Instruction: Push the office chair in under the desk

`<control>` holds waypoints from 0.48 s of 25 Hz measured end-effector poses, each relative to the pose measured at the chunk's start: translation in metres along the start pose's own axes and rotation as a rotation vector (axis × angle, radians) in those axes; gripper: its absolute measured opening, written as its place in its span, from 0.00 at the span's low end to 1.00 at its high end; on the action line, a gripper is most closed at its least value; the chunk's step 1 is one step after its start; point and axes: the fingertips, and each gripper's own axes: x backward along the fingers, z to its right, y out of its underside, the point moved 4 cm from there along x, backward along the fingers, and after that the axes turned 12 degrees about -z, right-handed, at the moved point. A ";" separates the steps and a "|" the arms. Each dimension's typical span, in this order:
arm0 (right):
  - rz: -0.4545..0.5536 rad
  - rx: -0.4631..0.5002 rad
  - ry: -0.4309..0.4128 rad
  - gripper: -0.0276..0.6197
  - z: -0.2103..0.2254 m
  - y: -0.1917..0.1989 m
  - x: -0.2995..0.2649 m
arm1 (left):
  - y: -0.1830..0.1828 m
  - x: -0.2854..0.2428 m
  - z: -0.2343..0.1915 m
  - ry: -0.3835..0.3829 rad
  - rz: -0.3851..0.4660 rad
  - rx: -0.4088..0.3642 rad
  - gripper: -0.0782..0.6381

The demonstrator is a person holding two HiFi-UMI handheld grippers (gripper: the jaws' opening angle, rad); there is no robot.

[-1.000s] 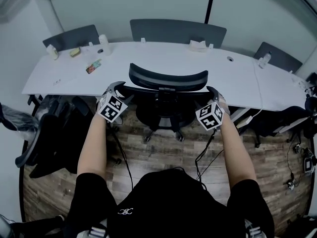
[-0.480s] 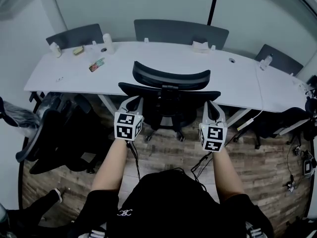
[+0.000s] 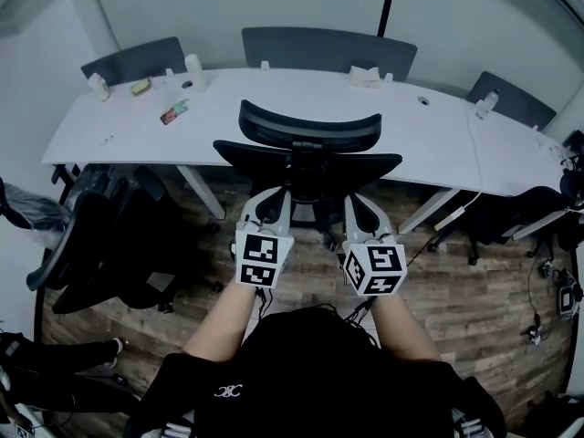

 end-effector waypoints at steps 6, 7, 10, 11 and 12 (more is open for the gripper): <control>0.006 0.020 0.013 0.05 -0.004 -0.001 0.005 | -0.002 0.004 0.021 0.031 0.004 -0.002 0.11; 0.003 0.029 0.017 0.05 -0.005 0.000 0.006 | -0.001 0.005 0.022 0.033 -0.001 0.002 0.11; -0.006 0.041 0.020 0.05 -0.007 0.002 0.010 | 0.000 0.007 0.022 0.043 -0.006 0.027 0.11; -0.009 0.043 0.019 0.05 -0.008 0.002 0.010 | 0.001 0.007 0.022 0.046 -0.006 0.038 0.11; -0.012 0.043 0.017 0.05 -0.008 0.003 0.010 | 0.002 0.007 0.021 0.049 -0.005 0.048 0.11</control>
